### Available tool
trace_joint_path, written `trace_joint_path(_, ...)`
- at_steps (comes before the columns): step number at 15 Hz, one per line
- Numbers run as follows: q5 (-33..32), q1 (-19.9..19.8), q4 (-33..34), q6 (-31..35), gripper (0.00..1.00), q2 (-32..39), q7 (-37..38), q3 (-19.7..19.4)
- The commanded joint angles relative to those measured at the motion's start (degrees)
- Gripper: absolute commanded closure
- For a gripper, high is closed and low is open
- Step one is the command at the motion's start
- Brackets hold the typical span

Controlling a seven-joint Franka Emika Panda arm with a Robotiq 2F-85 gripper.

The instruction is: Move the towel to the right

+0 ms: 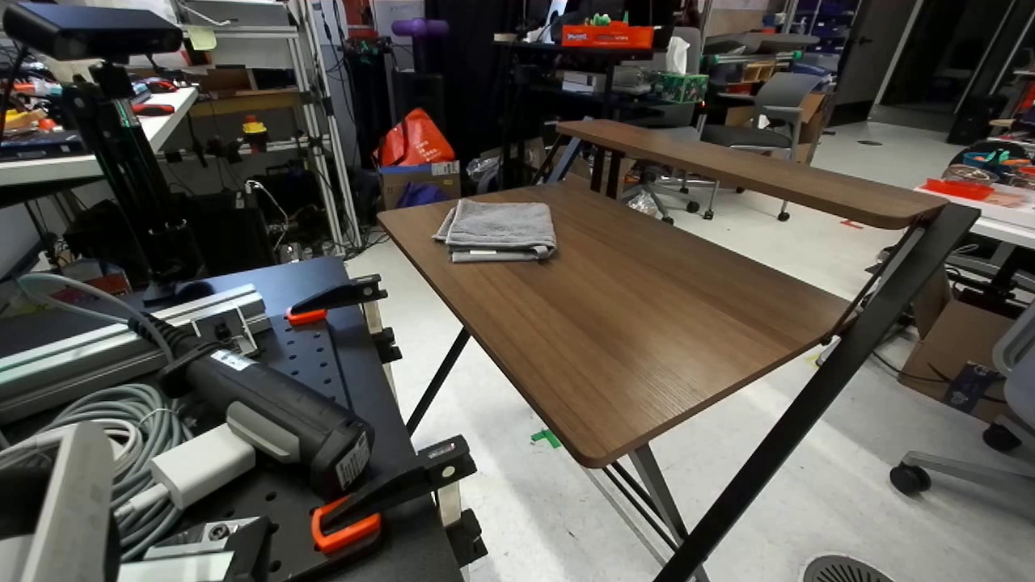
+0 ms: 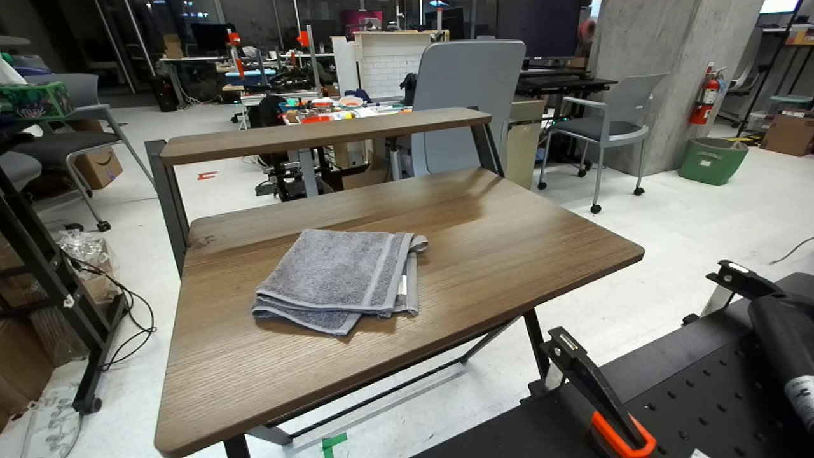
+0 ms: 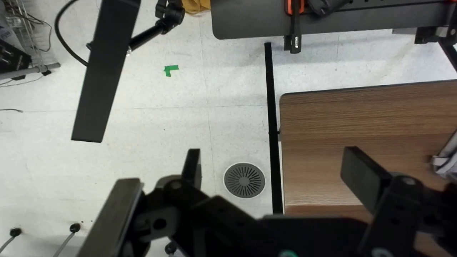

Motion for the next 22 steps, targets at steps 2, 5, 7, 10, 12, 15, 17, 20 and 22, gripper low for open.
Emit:
trace_joint_path(2,0.13,3.21,-0.21,8.11,0.0,7.14,2.51,2.61)
trace_joint_path(5,0.68,5.37,0.08,14.67,0.0,12.33,3.14,4.54)
trace_joint_path(7,1.18,7.41,0.94,17.96,0.0,16.58,2.59,6.39)
trace_joint_path(10,4.28,10.99,2.61,22.17,0.0,22.46,0.0,8.91)
trace_joint_path(12,6.24,13.07,4.89,24.73,0.0,27.22,-0.81,11.04)
trace_joint_path(15,7.7,15.45,10.36,25.44,0.0,34.75,-1.41,14.22)
trace_joint_path(17,8.05,16.56,13.6,24.79,0.0,38.58,-2.13,16.01)
trace_joint_path(20,7.94,17.57,19.8,24.88,0.0,46.5,-3.91,18.13)
trace_joint_path(22,7.18,18.31,24.24,23.95,0.0,52.32,-4.34,19.01)
